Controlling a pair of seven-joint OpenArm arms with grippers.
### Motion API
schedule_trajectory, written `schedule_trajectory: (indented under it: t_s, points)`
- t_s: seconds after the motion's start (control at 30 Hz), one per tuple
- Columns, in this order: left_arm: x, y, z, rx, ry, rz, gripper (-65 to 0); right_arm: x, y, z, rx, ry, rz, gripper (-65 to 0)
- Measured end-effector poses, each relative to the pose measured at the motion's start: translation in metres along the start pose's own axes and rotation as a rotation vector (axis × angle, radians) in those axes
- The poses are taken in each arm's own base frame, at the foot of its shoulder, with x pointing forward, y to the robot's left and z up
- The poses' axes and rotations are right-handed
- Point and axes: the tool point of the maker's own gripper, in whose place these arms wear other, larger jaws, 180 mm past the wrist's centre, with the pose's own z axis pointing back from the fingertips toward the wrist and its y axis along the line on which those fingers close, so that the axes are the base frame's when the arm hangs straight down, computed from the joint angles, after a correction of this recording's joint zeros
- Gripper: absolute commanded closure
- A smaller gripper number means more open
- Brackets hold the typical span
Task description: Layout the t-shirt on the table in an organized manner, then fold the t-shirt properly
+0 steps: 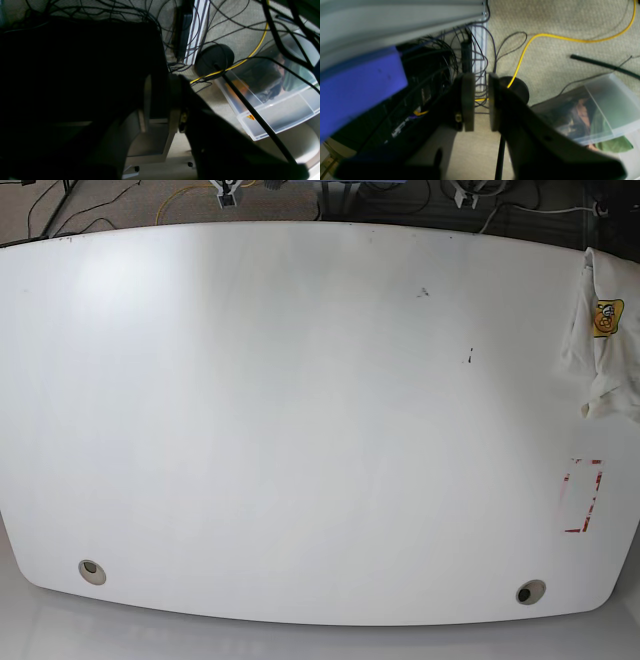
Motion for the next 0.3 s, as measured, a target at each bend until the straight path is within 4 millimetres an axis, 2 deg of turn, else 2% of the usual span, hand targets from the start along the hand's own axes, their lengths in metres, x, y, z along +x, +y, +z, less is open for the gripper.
schedule_trajectory:
  t_s: [0.3]
  points:
    - [0.0001,0.0,0.0,0.0,0.0,0.0,-10.3,0.0023,0.0,-0.0009,0.0,0.0,0.0,-9.4]
